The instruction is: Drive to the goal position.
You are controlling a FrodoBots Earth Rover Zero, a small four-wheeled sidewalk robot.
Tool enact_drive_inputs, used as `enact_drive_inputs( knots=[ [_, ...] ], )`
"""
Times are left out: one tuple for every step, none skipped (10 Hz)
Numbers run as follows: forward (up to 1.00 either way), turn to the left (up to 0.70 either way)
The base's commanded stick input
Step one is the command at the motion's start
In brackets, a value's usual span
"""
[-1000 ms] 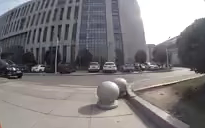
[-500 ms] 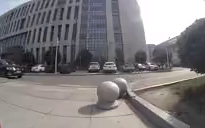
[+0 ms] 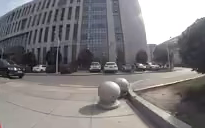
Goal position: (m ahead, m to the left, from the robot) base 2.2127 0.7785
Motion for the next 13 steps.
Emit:
enact_drive_inputs(
  knots=[
    [0.0, 0.7],
    [0.0, 0.7],
    [0.0, 0.7],
    [0.0, 0.7],
    [0.0, 0.7],
    [0.0, 0.7],
    [0.0, 0.7],
    [0.0, 0.7],
    [0.0, 0.7],
    [0.0, 0.7],
    [0.0, 0.7],
    [0.0, 0.7],
    [0.0, 0.7]
  ],
)
